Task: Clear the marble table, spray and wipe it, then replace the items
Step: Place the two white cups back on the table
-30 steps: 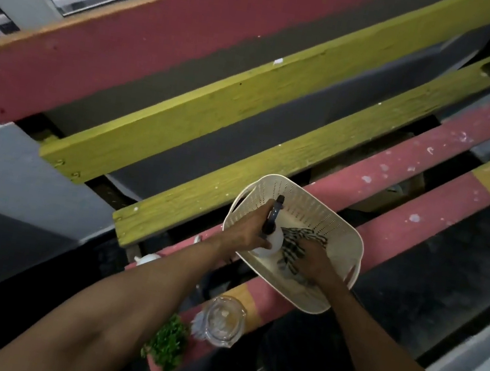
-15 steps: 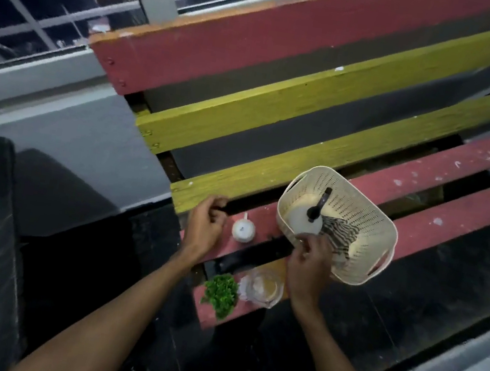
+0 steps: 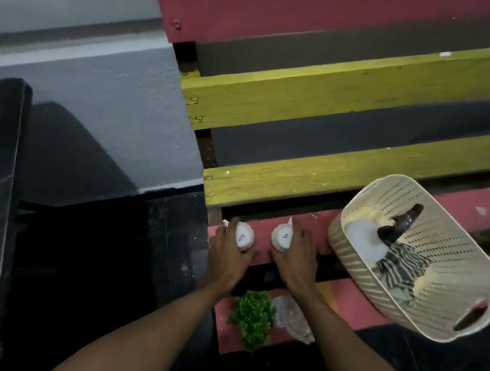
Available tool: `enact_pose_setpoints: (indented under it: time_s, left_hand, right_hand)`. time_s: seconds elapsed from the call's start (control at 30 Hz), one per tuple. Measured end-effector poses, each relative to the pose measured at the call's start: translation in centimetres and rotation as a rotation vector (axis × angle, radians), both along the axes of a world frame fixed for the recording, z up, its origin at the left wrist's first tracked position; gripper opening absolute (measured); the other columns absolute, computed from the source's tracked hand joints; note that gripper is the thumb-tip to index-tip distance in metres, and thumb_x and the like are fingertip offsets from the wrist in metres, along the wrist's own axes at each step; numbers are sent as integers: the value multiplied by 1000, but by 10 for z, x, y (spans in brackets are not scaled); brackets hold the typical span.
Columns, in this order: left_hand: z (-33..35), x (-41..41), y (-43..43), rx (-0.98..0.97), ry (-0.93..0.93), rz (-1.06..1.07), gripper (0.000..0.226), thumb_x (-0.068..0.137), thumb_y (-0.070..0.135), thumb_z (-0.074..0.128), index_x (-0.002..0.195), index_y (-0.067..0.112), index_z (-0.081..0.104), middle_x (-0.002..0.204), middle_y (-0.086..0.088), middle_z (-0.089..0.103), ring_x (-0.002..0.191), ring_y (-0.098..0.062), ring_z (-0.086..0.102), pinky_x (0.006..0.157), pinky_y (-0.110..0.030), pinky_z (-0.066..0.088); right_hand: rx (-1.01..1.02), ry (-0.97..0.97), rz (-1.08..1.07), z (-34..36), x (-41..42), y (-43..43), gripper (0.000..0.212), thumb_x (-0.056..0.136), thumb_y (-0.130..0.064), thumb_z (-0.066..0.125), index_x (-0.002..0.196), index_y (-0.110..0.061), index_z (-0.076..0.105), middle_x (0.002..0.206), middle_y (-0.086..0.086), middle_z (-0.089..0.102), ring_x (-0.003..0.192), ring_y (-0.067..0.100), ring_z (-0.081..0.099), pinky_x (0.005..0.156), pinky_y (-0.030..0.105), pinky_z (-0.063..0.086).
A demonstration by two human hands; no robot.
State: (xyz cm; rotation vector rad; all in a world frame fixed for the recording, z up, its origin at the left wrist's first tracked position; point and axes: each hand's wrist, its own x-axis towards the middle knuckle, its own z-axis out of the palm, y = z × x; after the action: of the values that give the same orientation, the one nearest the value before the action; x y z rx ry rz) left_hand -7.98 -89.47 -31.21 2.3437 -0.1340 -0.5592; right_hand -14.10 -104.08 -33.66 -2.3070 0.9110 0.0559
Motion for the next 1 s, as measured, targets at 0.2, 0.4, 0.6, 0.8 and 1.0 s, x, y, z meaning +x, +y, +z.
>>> enact_pose_setpoints:
  time_s: [0.2, 0.4, 0.6, 0.8, 1.0]
  left_hand:
    - [40, -5, 18, -106, -137, 88, 55, 80, 21, 80, 132, 14, 62, 128, -11, 65, 115, -29, 62, 92, -30, 46]
    - [162, -10, 113, -194, -264, 161, 60, 68, 19, 87, 125, 14, 68, 126, -3, 69, 116, -22, 65, 102, -38, 50]
    - [278, -7, 276, -258, -312, 292, 69, 61, 15, 89, 122, 22, 60, 108, 9, 72, 96, -12, 68, 83, -9, 45]
    - [311, 30, 509, -234, -339, 401, 65, 58, 19, 90, 117, 23, 62, 102, 8, 74, 91, -13, 69, 83, -36, 57]
    - [304, 86, 710, -111, -299, 426, 65, 59, 20, 91, 119, 24, 65, 103, 4, 75, 93, -18, 70, 86, -38, 57]
  right_hand:
    - [30, -185, -84, 26, -9, 6, 63, 68, -26, 83, 123, -12, 54, 106, 10, 63, 98, 34, 60, 81, 42, 51]
    - [77, -369, -50, 152, -10, 80, 54, 67, -15, 83, 115, -17, 58, 101, 1, 61, 92, 25, 57, 77, 35, 46]
    - [152, -478, 43, 246, 16, 242, 53, 70, -22, 84, 117, -18, 61, 101, 3, 63, 92, 28, 58, 80, 40, 47]
    - [179, -464, 156, 293, 54, 440, 55, 64, -16, 84, 113, -23, 60, 103, -3, 63, 93, 25, 58, 80, 40, 49]
    - [231, -379, 228, 302, 106, 593, 46, 64, -18, 83, 103, -20, 59, 94, -6, 64, 86, 21, 62, 76, 39, 51]
